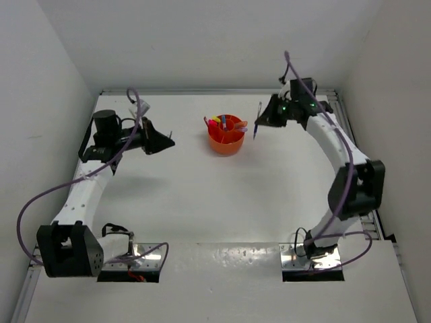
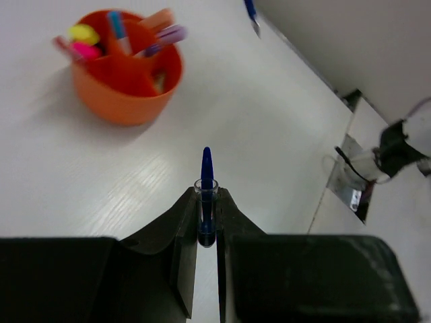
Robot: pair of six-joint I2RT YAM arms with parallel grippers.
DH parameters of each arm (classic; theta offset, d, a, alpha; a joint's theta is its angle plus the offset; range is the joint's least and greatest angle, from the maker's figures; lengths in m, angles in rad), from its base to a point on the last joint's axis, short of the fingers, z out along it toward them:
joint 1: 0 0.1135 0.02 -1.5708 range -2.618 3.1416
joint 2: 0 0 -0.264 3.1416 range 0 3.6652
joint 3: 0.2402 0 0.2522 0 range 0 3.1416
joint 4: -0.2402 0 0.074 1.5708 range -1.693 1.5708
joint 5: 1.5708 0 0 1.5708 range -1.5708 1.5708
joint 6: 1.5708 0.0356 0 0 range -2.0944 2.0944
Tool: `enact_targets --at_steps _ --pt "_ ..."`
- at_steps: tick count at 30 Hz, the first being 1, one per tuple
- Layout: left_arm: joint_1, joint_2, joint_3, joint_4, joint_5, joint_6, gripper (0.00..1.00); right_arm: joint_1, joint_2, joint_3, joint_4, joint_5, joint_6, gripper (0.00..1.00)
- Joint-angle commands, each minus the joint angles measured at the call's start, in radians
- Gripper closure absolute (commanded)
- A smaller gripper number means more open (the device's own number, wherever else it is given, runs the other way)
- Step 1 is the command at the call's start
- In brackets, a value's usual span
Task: Sort the stationery into containers
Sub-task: Pick up the pen from the center of the board, then close the pen cap on the pen.
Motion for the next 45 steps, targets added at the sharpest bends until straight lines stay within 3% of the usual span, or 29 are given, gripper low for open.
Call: enact_targets --at_steps 1,8,14,21,29,45 --pt "-0.108 -0.077 -0.021 0.214 0.157 -0.026 1.0 0.022 -0.202 0.079 0.202 -0.115 0.031 1.0" --pt "-0.306 -0.157 -0.031 0.625 0.172 -0.271 1.0 0.114 -0.35 0.136 0.485 -0.187 0.112 1.0" --pt "-0.426 -0.16 0.02 0.694 0.123 -0.345 1.0 0.197 -0.408 0.154 0.58 -0.213 0.132 1.0" --pt "-0.48 -0.137 0.055 0.733 0.137 -0.4 1.0 0.291 -0.457 0.116 0.648 -0.219 0.117 1.0" --pt "-0.484 -0.083 -0.006 1.112 0.06 -0.799 1.0 0.349 -0.43 0.17 0.68 -0.225 0.129 1.0" --pt "-0.509 -0.05 0.051 1.017 0.055 -0.795 1.0 0.432 -0.391 0.174 0.697 -0.284 0.094 1.0"
